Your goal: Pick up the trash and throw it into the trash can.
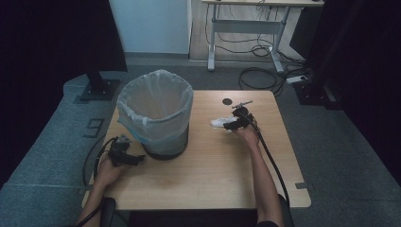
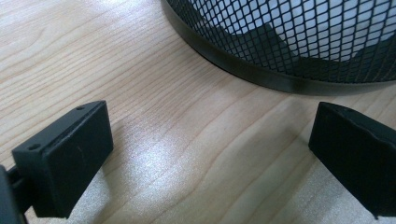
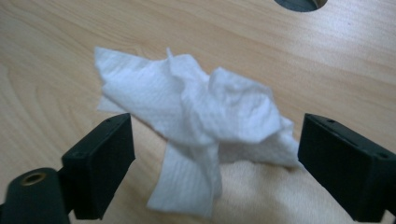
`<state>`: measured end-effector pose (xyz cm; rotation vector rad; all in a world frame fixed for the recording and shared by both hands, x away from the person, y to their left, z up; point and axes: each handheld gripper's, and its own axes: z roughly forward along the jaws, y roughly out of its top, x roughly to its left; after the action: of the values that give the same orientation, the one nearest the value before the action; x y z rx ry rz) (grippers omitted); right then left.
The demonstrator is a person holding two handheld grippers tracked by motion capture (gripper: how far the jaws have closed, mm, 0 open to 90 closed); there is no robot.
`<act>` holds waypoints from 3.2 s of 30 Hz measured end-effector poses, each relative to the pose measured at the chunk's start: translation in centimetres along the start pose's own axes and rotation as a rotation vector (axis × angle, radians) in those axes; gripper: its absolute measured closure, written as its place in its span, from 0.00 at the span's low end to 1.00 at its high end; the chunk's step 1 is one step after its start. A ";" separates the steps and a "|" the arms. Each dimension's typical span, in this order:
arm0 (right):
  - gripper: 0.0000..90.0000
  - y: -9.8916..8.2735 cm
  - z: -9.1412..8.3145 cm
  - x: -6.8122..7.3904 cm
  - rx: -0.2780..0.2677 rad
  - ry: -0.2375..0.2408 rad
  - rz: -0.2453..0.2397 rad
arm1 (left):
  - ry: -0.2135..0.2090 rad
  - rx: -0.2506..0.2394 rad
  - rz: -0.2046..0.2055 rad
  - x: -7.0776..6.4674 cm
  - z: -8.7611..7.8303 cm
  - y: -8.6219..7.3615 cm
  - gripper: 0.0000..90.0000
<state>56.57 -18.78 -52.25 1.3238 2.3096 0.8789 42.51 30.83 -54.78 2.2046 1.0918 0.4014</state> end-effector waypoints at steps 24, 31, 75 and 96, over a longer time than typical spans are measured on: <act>0.81 0.2 0.9 -0.2 0.066 0.057 -0.015 | 0.001 -0.002 0.001 0.0 0.1 0.1 0.00; 0.81 0.0 -1.1 0.2 0.037 0.104 -0.015 | 0.002 -0.001 0.001 0.0 0.1 0.1 0.00; 0.80 6.6 -13.2 5.3 -0.032 0.256 -0.131 | 0.001 0.001 0.003 -0.2 0.1 0.1 0.00; 0.80 12.4 -17.4 7.7 -0.055 0.298 -0.176 | -0.001 0.001 0.005 -0.2 0.1 0.1 0.00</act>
<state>50.94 -13.51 -30.92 1.0050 2.5545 1.1357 42.51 30.55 -54.78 2.2083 1.0867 0.4023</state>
